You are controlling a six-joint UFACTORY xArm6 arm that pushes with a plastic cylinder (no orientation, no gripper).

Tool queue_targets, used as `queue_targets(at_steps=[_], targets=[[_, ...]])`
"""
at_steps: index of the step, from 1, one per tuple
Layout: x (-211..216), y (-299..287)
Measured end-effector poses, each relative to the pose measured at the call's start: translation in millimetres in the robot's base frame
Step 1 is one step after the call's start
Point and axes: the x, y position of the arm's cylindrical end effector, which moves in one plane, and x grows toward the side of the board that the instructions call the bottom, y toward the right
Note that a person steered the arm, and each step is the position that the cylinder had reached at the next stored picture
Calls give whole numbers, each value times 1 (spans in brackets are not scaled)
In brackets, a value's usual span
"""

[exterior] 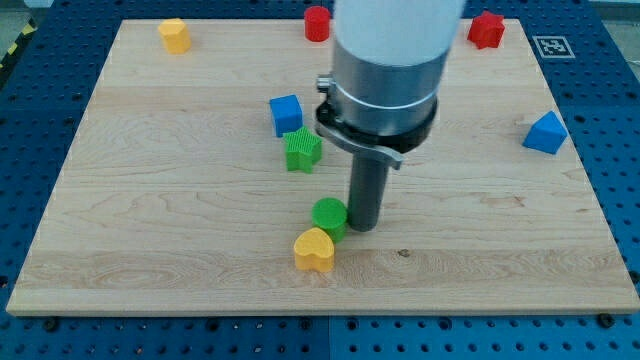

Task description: Move the blue triangle vertically below the red star

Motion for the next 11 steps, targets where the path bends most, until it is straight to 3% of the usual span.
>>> queue_targets(at_steps=[1, 3, 5, 7, 9, 11], targets=[[0, 5], [0, 128], [-81, 225], [-102, 291], [-140, 281], [-114, 258]])
